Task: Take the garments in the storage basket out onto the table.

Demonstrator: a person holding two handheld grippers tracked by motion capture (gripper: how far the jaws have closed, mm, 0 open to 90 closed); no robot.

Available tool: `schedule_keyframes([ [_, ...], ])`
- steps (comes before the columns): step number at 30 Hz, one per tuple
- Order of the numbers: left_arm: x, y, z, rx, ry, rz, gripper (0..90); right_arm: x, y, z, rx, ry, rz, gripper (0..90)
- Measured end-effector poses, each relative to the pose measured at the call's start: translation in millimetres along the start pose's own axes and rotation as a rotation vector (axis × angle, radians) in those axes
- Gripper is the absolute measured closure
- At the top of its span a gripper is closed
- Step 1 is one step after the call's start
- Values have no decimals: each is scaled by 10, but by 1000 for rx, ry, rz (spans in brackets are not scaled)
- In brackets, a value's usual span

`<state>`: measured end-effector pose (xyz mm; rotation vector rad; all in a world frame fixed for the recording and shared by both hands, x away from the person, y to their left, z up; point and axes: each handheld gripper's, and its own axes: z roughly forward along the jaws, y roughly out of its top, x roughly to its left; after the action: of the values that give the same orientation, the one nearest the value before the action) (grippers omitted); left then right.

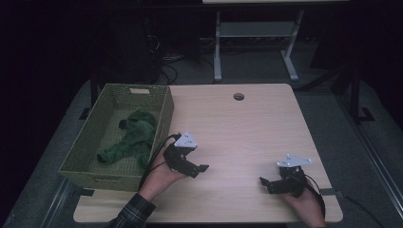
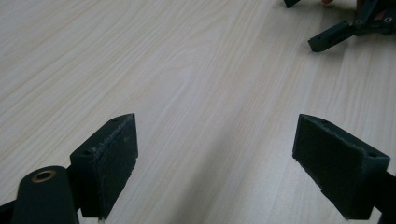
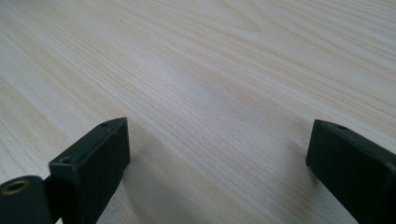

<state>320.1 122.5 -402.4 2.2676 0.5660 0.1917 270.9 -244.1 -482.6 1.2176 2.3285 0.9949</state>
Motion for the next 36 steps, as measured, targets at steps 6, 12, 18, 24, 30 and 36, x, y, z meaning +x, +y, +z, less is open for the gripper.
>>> schedule_keyframes([
  [6,-13,68,-65,5,-5,8,137,1,0,0,0,0,1,61],
  [12,12,145,-159,-15,-4,-1,137,1,0,0,0,0,1,60],
  [18,83,206,-251,-21,0,3,139,1,0,0,0,0,2,60],
  [24,156,242,-339,12,-2,19,140,1,0,0,0,0,2,60],
  [30,229,253,-421,14,0,11,141,1,0,1,-1,0,1,60],
  [36,322,255,-509,15,8,7,142,1,0,0,-1,0,2,60],
])
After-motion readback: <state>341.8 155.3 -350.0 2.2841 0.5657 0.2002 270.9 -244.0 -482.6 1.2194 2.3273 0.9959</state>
